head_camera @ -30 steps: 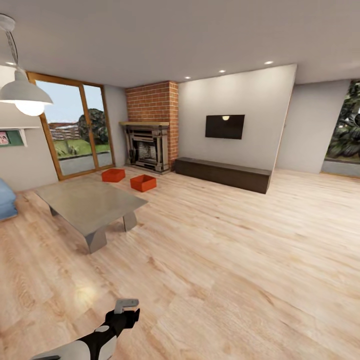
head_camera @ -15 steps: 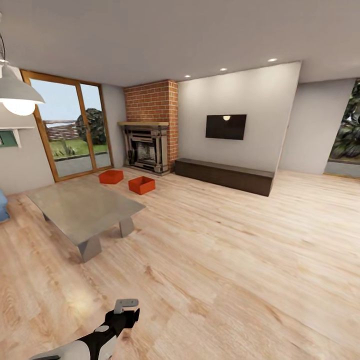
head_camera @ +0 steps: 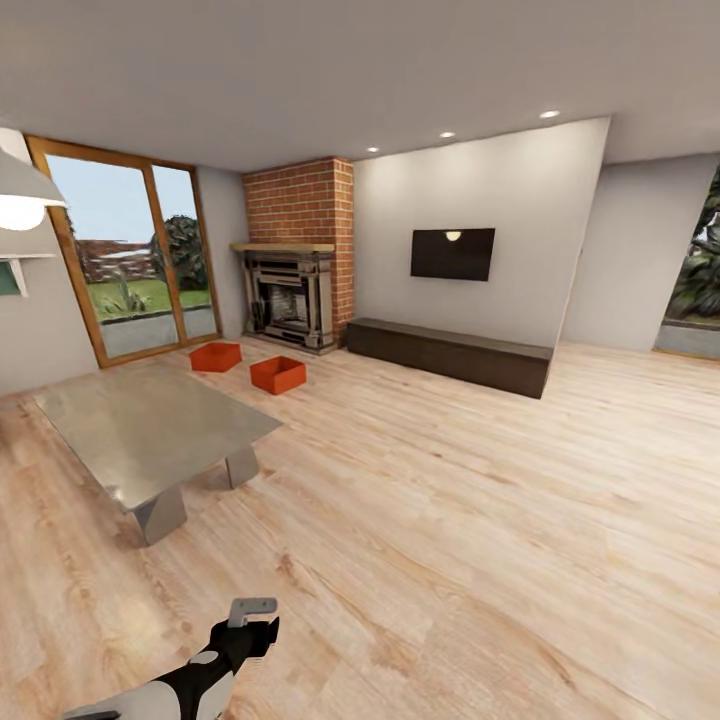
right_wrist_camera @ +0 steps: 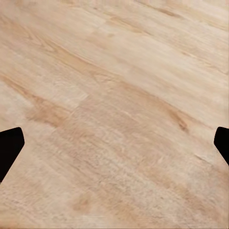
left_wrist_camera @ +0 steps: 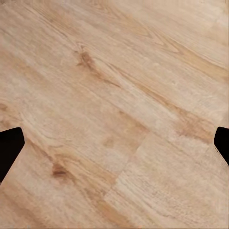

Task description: Move the two storage containers from the living room to the garage. In the garage, place one container on the floor and stack the other container on top of it (either order is fine).

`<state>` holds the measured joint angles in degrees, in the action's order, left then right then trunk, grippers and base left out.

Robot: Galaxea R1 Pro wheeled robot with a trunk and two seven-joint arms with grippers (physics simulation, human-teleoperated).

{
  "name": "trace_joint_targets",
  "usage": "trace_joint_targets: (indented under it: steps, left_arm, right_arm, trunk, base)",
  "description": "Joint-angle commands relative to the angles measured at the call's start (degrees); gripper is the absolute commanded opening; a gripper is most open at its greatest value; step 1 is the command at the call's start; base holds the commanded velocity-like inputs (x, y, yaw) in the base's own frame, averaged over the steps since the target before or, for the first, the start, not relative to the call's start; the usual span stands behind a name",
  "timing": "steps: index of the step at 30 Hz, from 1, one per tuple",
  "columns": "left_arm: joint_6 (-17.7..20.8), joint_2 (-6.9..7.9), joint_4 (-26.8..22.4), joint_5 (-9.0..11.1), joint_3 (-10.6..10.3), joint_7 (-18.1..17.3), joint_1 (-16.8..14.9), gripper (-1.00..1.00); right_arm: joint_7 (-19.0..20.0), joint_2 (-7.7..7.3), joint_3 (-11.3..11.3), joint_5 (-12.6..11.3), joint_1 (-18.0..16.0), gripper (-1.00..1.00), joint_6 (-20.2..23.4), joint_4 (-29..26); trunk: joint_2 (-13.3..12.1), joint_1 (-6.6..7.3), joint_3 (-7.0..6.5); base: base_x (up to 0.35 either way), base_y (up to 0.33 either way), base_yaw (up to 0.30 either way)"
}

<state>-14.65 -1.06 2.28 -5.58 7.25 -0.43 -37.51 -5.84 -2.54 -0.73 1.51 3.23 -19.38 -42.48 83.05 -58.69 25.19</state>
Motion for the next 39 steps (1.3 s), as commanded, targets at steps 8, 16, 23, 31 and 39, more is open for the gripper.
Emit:
trace_joint_targets:
  steps: [8,16,23,31,39]
  left_arm:
    - [-0.4,-0.08,0.3,-0.6,0.5,0.0,-0.1,1.0]
    - [-0.4,-0.09,0.3,-0.6,0.5,0.0,-0.1,1.0]
    - [-0.4,-0.09,0.3,-0.6,0.5,0.0,-0.1,1.0]
    - [-0.4,-0.08,0.3,-0.7,0.5,0.1,-0.1,1.0]
    - [-0.4,-0.09,0.3,-0.7,0.5,0.1,-0.1,1.0]
  right_arm:
    - [-0.3,-0.01,0.0,0.2,0.0,1.0,0.0,-0.1]
    - [-0.2,-0.01,0.0,0.2,0.0,1.0,0.0,-0.1]
    - [-0.3,-0.01,0.0,0.2,0.0,1.0,0.0,-0.1]
    - [-0.2,-0.01,0.0,0.2,0.0,1.0,0.0,-0.1]
    - [-0.2,-0.01,0.0,0.2,0.0,1.0,0.0,-0.1]
  trunk:
    - [0.0,-0.04,0.05]
    - [0.0,-0.04,0.05]
    - [0.0,-0.04,0.05]
    - [0.0,-0.04,0.05]
    - [0.0,-0.04,0.05]
  base:
    - [0.326,-0.13,0.0]
    - [0.326,-0.131,0.0]
    - [0.326,-0.138,0.087]
    - [0.326,-0.139,0.203]
    - [0.326,-0.14,0.015]
